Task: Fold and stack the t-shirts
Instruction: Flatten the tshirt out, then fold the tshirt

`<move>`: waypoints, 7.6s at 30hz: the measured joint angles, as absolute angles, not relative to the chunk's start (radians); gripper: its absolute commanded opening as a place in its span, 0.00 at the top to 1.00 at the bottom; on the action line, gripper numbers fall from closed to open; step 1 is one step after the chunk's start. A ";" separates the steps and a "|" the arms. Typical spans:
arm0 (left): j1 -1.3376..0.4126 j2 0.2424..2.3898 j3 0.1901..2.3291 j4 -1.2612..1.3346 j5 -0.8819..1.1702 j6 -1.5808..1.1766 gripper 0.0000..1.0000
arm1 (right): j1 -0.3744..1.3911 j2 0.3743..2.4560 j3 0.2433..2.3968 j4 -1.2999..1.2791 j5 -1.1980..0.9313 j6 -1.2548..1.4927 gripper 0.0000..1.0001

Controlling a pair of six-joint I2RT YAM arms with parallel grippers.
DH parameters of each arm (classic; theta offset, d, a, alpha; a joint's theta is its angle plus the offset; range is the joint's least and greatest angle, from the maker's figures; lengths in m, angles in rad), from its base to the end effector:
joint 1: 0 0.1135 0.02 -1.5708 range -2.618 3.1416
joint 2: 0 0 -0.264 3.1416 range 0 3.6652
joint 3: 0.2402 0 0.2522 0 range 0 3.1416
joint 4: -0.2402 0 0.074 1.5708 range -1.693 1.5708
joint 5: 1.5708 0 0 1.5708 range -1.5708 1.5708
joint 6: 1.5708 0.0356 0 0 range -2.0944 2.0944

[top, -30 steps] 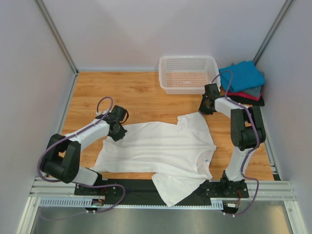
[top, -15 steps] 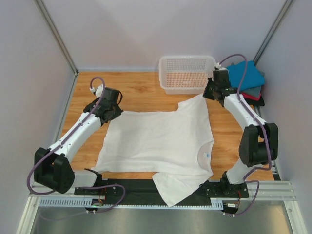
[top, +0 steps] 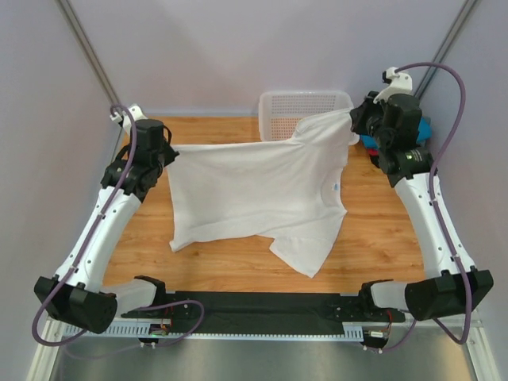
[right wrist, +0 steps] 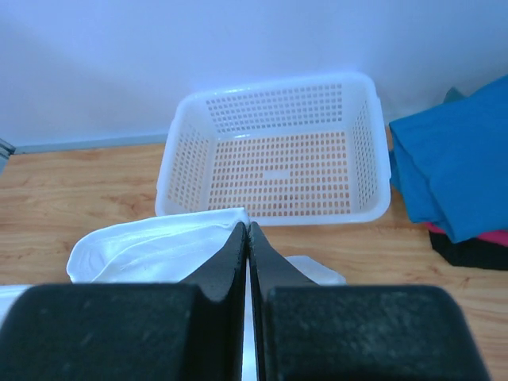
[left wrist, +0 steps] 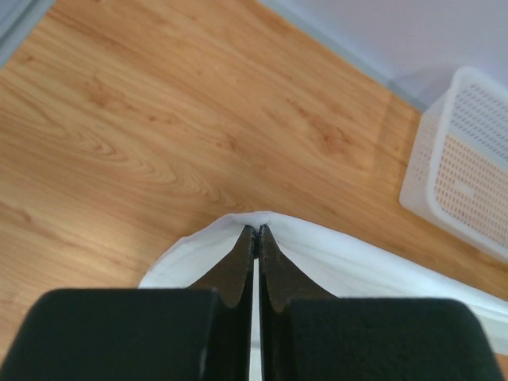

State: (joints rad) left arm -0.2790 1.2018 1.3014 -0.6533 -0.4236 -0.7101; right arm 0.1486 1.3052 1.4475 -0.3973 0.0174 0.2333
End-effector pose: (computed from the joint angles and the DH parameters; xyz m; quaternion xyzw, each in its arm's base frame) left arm 0.2474 -0.0556 0.3878 -0.2826 0.8123 -0.0643 0.5061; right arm 0.2876 0.0424 0.4347 0.0388 0.7903 0.1093 0.6016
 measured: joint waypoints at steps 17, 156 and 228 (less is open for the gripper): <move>-0.280 0.941 1.368 -0.672 -0.331 -0.527 1.00 | 0.150 0.974 1.535 -0.546 0.010 0.156 0.99; -0.085 1.857 1.246 -0.253 -0.239 -0.152 1.00 | 0.324 1.371 0.863 -0.245 0.121 0.066 0.99; -0.459 1.772 1.496 -0.430 -0.005 -0.379 0.23 | 0.405 1.576 1.047 -0.378 0.196 0.588 0.67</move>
